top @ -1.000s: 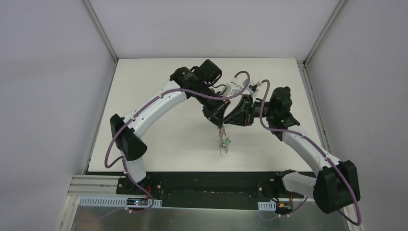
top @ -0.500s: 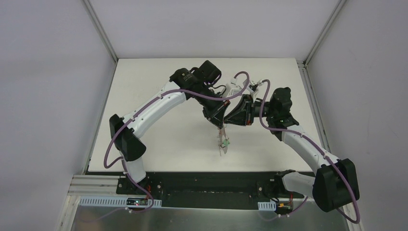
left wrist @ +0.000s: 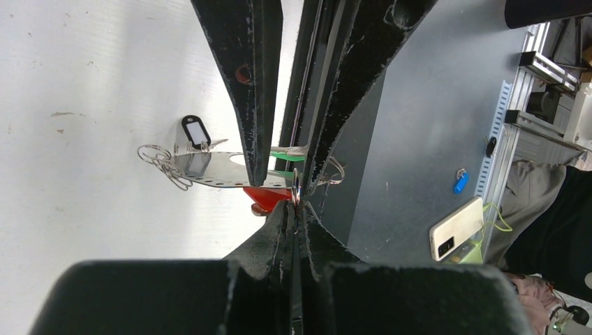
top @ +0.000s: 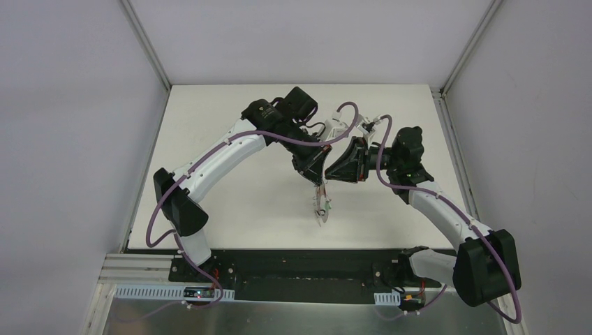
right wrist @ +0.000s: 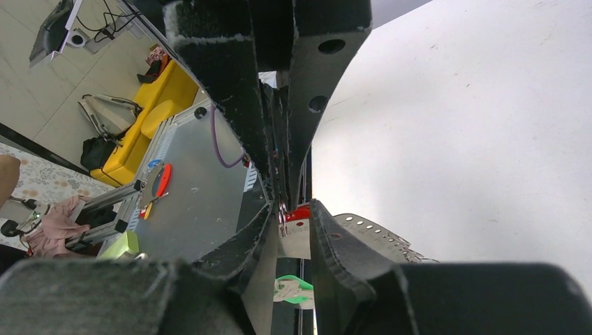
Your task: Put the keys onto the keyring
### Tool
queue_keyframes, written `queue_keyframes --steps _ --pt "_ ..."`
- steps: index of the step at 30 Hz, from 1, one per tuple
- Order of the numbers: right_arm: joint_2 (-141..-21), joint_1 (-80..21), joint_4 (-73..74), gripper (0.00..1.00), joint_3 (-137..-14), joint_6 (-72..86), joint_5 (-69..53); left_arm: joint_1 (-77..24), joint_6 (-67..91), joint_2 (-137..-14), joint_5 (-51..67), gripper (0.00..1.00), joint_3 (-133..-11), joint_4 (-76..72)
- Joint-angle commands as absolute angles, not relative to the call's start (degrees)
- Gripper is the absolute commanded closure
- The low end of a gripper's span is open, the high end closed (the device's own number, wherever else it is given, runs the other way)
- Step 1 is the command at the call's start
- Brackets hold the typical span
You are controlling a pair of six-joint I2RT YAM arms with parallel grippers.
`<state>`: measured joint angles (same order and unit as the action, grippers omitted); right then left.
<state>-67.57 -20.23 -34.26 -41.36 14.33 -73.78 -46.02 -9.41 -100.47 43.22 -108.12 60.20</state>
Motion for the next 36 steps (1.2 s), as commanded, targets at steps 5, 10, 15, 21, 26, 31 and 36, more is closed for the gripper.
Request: queue_keyframes --steps 5,10,15,21,26,31,36 --pt "-67.49 -20.63 -37.49 0.75 -41.46 14.2 -75.37 -45.33 -7.9 -98.1 44.67 1.0 -109.2 58.73" --pt "-67.5 -21.03 -37.45 0.78 -41.53 14.24 -75.51 -45.32 -7.52 -98.82 44.36 1.0 -109.71 58.73" --pt "-67.59 -21.12 -37.4 0.81 -41.53 14.24 -75.83 -45.17 -7.24 -98.83 44.18 1.0 -110.01 58.5" --pt "-67.59 -21.27 -37.05 0.92 -41.79 14.06 -76.11 -44.88 -6.97 -98.68 43.89 1.0 -109.7 58.14" --pt "-67.24 -21.23 -37.0 1.0 -42.3 14.69 -75.59 -44.46 -6.39 -98.78 43.6 1.0 -109.75 57.48" --pt "-66.46 -20.25 -41.02 1.0 -43.12 20.23 -73.0 -42.7 -6.59 -97.43 44.85 0.94 -107.65 53.42" --pt "-66.4 -18.15 -46.34 1.0 -43.86 27.21 -69.83 -41.23 -7.94 -90.53 45.07 0.77 -99.19 41.68"
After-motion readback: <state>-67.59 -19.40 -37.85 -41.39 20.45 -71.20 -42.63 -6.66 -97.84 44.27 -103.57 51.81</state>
